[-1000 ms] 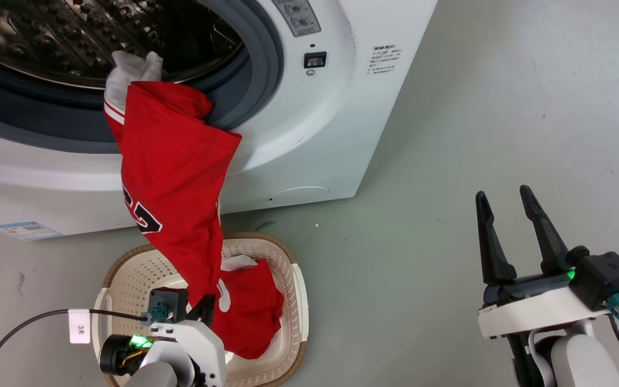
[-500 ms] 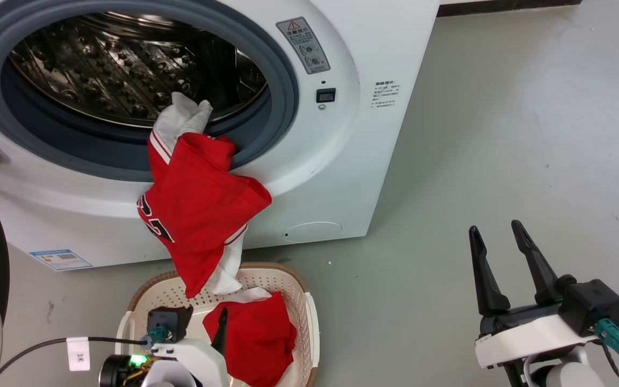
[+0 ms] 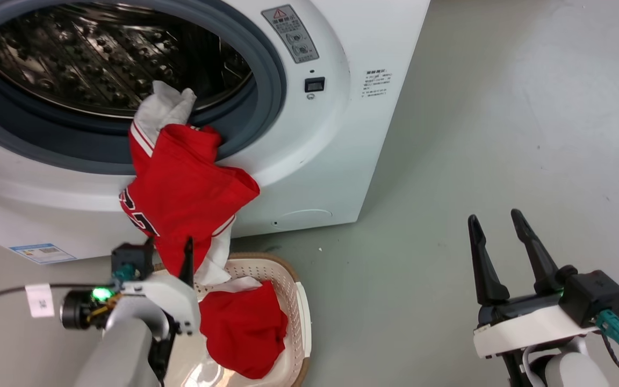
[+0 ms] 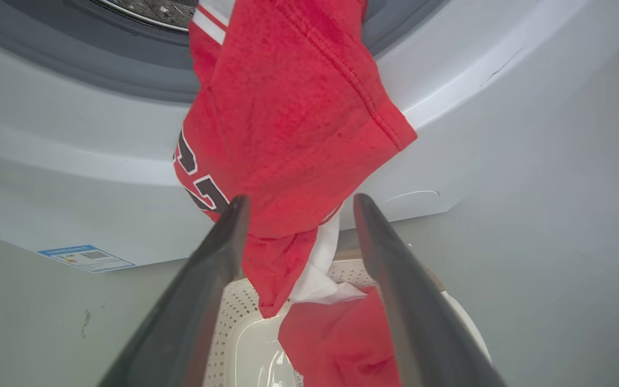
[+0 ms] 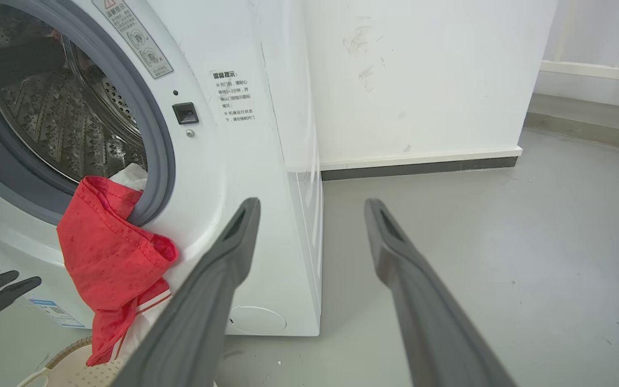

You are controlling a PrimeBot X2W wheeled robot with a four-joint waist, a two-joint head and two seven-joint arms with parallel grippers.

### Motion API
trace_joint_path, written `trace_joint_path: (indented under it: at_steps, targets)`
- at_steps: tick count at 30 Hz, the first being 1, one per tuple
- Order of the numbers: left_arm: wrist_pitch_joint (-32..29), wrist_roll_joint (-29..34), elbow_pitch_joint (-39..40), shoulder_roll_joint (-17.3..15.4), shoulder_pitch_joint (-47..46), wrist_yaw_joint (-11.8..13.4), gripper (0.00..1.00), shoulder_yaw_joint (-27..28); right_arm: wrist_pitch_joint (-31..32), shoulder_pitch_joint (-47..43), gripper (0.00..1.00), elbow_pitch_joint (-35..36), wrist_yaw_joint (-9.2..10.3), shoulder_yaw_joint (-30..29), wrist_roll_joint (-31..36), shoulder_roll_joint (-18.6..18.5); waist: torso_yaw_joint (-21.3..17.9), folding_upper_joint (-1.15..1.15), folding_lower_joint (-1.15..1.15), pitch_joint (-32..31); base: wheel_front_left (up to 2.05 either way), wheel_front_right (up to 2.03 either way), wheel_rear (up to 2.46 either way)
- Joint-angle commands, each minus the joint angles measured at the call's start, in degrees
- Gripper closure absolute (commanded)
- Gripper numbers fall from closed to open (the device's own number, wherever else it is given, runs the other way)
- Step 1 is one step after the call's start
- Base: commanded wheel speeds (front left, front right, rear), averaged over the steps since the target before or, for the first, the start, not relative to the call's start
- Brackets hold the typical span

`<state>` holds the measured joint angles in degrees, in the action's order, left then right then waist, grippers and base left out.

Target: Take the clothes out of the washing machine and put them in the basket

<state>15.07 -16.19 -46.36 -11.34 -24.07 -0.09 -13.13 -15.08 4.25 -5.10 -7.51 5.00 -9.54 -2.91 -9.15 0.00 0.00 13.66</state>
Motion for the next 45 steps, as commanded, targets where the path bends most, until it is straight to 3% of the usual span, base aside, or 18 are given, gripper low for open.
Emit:
trace_joint_path:
  at_steps: [1, 19, 30, 31, 32, 33, 45]
  targets:
    - [0.1, 0.6, -0.8, -0.6, -2.1, -0.1, 0.00, 0.5, -0.1, 1.2, 0.00, 0.4, 0.04, 0.1, -0.4, 0.1, -0.9, 0.00, 0.00, 1.6, 0.00, 0.00, 0.00]
    - [0.1, 1.8, -11.4, -4.8, -20.8, -0.7, 0.00, 4.8, -0.1, 7.7, 0.00, 2.3, 0.04, 0.2, -2.5, 0.1, -5.2, 0.00, 0.00, 13.9, 0.00, 0.00, 0.00]
    - [0.3, 2.8, -10.0, -5.3, -25.6, -0.7, 0.00, 6.2, -0.1, 9.0, 0.00, 2.5, 0.04, -0.3, -3.2, 0.1, -5.3, 0.00, 0.00, 16.3, 0.00, 0.00, 0.00]
    - [0.3, 2.9, -9.8, -5.3, -25.6, -0.9, 0.40, 6.3, -0.1, 9.0, 0.00, 2.4, 0.04, -0.4, -3.1, 0.1, -5.3, 0.00, 0.00, 16.4, 0.00, 0.00, 0.00]
    - [0.3, 3.1, -9.6, -5.2, -25.6, -1.1, 0.89, 6.4, -0.1, 9.0, 0.00, 2.3, 0.04, -0.4, -3.1, 0.1, -5.2, 0.00, 0.00, 16.3, 0.00, 0.00, 0.00]
    - [0.4, 3.2, -9.4, -5.2, -25.6, -1.2, 1.00, 6.6, -0.1, 9.0, 0.00, 2.3, 0.04, -0.4, -3.1, 0.1, -5.2, 0.00, 0.00, 16.3, 0.00, 0.00, 0.00]
    - [0.3, 3.5, -9.6, -3.2, -21.0, -2.3, 1.00, 7.9, -0.1, 7.5, 0.00, 1.5, 0.04, -0.5, -2.8, 0.1, -4.3, 0.00, 0.00, 13.4, 0.00, 0.00, 0.00]
